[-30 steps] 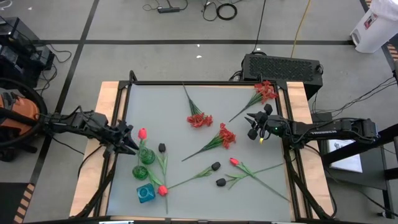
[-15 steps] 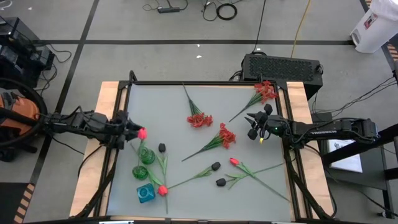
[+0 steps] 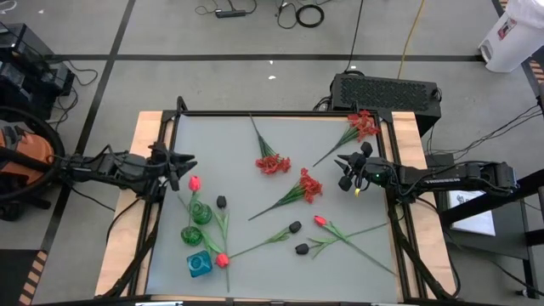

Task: Sort flowers into vase by color
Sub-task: Put the right light orange flower into the bottom green vase

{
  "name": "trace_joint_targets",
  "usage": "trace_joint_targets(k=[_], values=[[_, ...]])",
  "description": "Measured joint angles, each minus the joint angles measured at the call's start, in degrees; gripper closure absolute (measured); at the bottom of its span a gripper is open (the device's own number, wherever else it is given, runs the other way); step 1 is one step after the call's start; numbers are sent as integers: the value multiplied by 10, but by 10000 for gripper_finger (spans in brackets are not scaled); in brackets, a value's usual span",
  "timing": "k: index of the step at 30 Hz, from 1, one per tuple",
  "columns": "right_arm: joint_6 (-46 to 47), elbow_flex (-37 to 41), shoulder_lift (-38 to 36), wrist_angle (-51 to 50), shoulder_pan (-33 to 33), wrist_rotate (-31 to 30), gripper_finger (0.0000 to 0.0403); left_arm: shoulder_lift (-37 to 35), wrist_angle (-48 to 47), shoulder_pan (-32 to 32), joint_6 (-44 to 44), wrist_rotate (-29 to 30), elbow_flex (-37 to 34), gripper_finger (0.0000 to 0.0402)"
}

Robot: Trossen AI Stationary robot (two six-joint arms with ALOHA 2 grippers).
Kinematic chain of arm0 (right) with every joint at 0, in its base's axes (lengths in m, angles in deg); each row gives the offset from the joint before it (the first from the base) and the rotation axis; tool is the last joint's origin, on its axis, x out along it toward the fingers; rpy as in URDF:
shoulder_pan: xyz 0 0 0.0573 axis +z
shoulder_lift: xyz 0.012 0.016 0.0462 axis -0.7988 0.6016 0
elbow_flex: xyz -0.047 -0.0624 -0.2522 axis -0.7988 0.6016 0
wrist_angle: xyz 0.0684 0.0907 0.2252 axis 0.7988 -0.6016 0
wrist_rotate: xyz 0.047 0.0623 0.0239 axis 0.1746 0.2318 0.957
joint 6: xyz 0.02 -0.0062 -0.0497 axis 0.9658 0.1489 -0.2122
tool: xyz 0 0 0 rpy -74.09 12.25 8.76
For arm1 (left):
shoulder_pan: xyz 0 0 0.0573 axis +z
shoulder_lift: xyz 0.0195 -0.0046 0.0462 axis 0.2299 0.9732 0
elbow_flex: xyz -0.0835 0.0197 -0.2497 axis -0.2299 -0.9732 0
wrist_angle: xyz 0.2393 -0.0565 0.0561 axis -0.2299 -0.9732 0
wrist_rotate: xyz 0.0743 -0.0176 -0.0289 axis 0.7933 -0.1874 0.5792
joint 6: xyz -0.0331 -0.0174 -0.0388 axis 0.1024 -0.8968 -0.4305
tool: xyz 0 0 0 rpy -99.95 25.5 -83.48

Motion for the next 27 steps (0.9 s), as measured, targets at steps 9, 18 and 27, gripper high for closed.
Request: trace_joint_targets(k=[9,18,27], values=[[0,0,0,0,0,0,316,0,0,0,0,50,0,256],[0,0,0,0,0,0,316,0,0,0,-2,50,0,256],[0,0,0,0,0,0,316,0,0,0,-3,50,0,256]])
